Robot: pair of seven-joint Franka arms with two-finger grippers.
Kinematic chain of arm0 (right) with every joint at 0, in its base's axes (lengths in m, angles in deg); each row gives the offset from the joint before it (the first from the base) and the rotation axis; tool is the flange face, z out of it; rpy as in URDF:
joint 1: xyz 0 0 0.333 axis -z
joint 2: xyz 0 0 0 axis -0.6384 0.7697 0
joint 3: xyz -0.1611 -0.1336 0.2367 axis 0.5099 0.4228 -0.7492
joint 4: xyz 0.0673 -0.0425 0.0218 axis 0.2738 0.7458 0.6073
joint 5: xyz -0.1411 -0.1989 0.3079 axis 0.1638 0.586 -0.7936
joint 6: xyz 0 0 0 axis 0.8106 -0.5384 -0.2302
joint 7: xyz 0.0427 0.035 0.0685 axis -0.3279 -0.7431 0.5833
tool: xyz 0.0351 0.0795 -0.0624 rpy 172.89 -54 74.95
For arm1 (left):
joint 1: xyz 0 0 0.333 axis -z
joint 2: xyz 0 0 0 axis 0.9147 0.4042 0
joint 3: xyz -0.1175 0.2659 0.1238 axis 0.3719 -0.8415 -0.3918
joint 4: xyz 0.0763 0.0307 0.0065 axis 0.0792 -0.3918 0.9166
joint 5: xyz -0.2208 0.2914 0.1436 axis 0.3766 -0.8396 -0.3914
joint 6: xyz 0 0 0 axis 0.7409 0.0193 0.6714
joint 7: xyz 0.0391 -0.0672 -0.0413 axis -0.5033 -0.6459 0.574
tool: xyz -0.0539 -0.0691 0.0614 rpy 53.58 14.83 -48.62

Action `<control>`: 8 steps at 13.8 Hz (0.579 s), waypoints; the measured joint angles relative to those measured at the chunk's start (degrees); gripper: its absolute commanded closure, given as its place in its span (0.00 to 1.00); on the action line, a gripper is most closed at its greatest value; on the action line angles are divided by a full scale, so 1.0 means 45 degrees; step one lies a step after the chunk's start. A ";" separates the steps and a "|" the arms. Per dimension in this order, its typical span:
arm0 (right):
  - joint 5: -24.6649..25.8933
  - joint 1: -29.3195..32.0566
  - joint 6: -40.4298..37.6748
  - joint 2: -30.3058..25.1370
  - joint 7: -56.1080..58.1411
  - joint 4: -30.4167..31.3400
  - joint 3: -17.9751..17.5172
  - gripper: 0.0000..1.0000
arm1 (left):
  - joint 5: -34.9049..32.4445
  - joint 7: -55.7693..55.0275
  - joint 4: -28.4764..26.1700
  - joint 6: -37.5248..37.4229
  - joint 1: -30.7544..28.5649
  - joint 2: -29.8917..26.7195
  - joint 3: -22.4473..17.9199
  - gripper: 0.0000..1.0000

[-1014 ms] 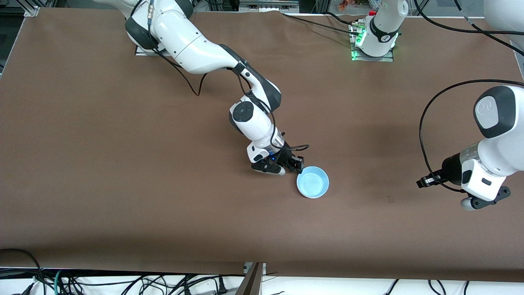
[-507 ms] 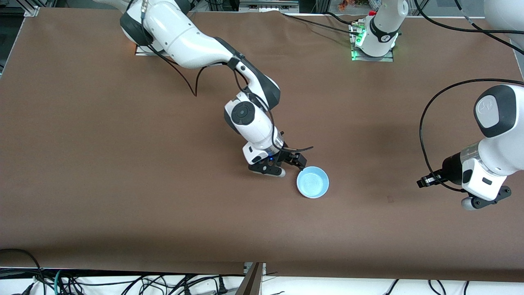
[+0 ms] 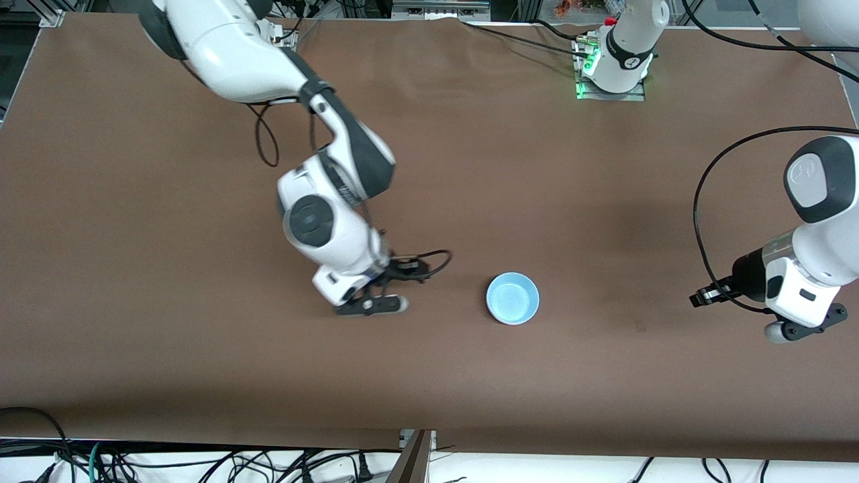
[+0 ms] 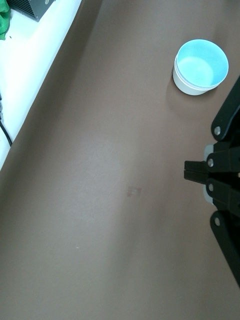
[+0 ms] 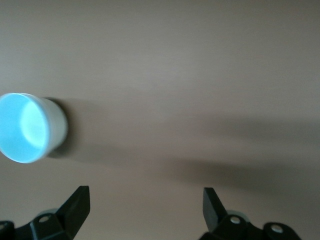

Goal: Stack pink and blue bowls on white bowl

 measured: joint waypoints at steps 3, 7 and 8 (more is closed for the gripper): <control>0.0768 0.0760 -0.1998 -0.0713 0.1307 0.0000 0.0037 0.00 | 0.0000 0.0477 0.0001 -0.0001 -0.0388 -0.0219 -0.0005 0.64; 0.1191 0.1936 -0.3533 -0.1925 0.2713 0.0504 0.0147 0.00 | 0.0000 0.0628 0.0000 -0.0016 -0.0550 -0.0307 -0.0016 0.09; 0.1200 0.2408 -0.3627 -0.2486 0.3202 0.1040 0.0162 0.00 | -0.0001 0.0634 0.0000 -0.0017 -0.0555 -0.0308 -0.0025 0.00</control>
